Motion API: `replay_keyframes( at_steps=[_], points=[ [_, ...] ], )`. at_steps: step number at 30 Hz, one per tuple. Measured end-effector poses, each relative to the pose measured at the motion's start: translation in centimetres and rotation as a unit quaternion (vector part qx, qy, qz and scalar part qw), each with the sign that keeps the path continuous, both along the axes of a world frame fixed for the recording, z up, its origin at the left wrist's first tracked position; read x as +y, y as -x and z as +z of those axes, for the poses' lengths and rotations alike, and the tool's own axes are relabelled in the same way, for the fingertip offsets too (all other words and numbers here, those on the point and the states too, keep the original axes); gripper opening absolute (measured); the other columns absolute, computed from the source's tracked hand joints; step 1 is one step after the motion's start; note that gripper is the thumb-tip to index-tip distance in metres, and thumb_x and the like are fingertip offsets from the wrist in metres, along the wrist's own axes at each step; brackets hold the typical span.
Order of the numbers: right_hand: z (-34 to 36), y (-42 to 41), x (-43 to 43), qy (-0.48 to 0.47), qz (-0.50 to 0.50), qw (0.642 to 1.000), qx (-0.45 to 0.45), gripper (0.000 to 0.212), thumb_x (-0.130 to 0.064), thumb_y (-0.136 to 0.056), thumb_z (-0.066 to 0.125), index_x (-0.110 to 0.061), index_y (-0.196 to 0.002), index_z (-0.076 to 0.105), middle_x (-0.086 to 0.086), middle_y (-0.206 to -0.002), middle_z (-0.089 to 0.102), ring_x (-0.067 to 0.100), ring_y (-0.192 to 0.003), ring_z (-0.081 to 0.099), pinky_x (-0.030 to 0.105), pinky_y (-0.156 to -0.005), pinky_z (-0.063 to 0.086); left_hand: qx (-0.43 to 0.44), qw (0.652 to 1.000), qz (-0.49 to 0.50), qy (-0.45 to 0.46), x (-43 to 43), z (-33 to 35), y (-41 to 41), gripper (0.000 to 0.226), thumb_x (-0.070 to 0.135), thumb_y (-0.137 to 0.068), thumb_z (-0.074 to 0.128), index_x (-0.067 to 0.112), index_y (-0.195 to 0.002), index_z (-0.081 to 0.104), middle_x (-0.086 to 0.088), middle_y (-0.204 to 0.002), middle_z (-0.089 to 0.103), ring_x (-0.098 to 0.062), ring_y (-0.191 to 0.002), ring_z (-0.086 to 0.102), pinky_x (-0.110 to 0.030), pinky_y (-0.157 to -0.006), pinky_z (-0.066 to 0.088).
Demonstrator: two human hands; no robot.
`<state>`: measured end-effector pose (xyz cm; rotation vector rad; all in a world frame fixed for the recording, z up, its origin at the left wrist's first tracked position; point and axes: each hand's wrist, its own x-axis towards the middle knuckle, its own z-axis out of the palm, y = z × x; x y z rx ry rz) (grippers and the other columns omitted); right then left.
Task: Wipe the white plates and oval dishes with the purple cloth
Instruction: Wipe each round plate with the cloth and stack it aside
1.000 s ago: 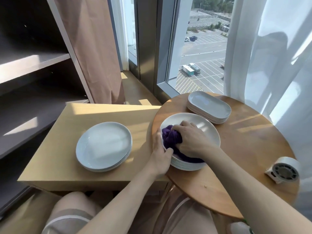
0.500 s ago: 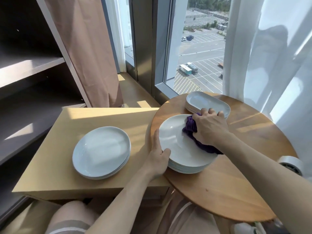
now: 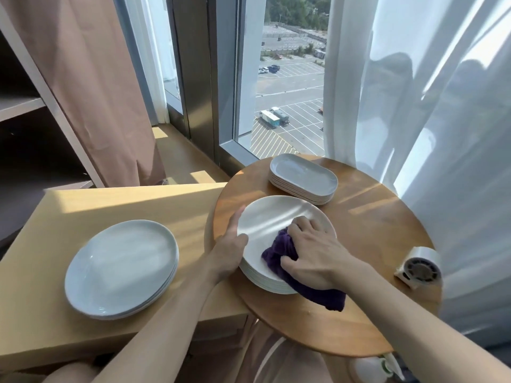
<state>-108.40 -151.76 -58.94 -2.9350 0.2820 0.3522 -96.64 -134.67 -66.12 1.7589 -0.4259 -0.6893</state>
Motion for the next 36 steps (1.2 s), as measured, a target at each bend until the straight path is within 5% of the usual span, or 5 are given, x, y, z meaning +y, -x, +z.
replay_keyframes(
  at_steps=[3,8,21,27,36],
  points=[
    [-0.6,-0.8,1.1,-0.032,0.017,0.999,-0.015,0.026,-0.053,-0.078,0.044,-0.032,-0.086,0.031,-0.007,-0.100,0.040,0.022,-0.098,0.039,0.039,-0.088,0.036,-0.009,1.000,-0.008,0.008,0.2,-0.4,-0.2,0.071,0.031,-0.080,0.040,0.062,-0.142,0.023,0.008,-0.142,0.050,-0.014,-0.129,0.050,-0.043,-0.113,0.041],
    [-1.5,-2.2,1.4,-0.073,0.035,0.995,-0.066,0.072,-0.049,-0.076,0.050,-0.046,-0.144,0.027,-0.007,-0.135,0.040,0.021,-0.117,0.041,0.042,-0.100,0.039,-0.024,0.999,-0.024,0.014,0.9,-0.9,-0.8,0.073,0.031,-0.081,0.042,0.069,-0.141,0.024,0.013,-0.144,0.050,-0.008,-0.128,0.052,-0.045,-0.112,0.043],
    [-3.7,-7.8,4.6,0.000,0.022,0.978,-0.207,0.050,-0.053,-0.085,0.053,-0.032,-0.130,0.051,0.001,-0.125,0.052,0.029,-0.110,0.052,0.044,-0.086,0.047,-0.082,0.993,0.035,-0.082,1.9,-2.2,0.3,0.064,0.098,-0.078,0.019,0.082,-0.138,0.003,0.011,-0.154,0.042,-0.031,-0.132,0.051,-0.055,-0.111,0.039],
    [-3.9,-9.1,2.7,0.029,-0.016,0.968,-0.250,0.051,-0.044,-0.076,0.067,-0.021,-0.122,0.064,0.006,-0.115,0.059,0.033,-0.102,0.058,0.042,-0.079,0.049,-0.141,0.985,0.050,-0.091,2.1,-1.6,1.1,0.060,0.063,-0.087,0.025,0.079,-0.140,0.003,0.010,-0.162,0.030,-0.035,-0.128,0.053,-0.056,-0.107,0.043],
    [-1.8,-6.5,-2.2,0.150,0.019,0.979,-0.133,0.050,-0.049,-0.084,0.058,-0.020,-0.124,0.061,0.009,-0.125,0.056,0.033,-0.111,0.053,0.041,-0.091,0.043,-0.121,0.989,0.081,-0.031,1.1,-1.9,1.5,0.056,0.021,-0.104,0.035,0.044,-0.155,0.032,0.020,-0.147,0.031,-0.004,-0.132,0.034,-0.028,-0.114,0.031]
  ],
)
